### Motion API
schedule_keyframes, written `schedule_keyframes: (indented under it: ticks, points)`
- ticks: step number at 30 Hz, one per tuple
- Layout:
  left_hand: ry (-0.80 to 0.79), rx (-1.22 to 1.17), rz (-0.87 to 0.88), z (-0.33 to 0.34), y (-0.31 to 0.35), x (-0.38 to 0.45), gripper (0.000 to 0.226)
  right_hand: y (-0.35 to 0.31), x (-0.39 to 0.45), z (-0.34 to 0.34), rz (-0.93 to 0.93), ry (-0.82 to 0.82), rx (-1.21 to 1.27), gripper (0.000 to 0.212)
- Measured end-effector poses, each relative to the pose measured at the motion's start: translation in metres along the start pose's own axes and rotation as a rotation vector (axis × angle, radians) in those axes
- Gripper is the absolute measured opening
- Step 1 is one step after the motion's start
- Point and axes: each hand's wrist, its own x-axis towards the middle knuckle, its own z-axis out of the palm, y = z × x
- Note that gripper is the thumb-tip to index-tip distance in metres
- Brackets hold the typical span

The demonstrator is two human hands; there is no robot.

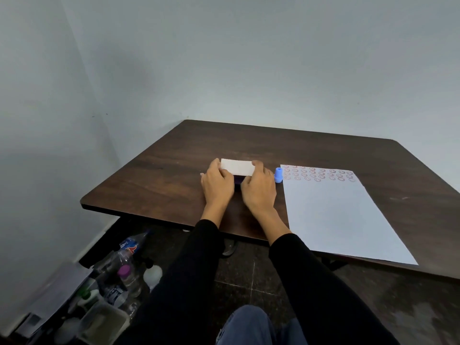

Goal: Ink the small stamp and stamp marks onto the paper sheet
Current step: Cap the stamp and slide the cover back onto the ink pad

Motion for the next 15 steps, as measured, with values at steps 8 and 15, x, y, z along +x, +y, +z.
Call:
schedule_keyframes:
  ticks: [8,15]
  points:
    - [-0.116,0.028,0.056,0.018,-0.010,0.001,0.033,0.013,-0.002,-0.004,0.152,0.002,0.088,0.048]
    - [-0.124,0.066,0.051,0.021,-0.017,0.003,0.032,0.017,-0.001,-0.004,0.208,0.013,0.128,0.038]
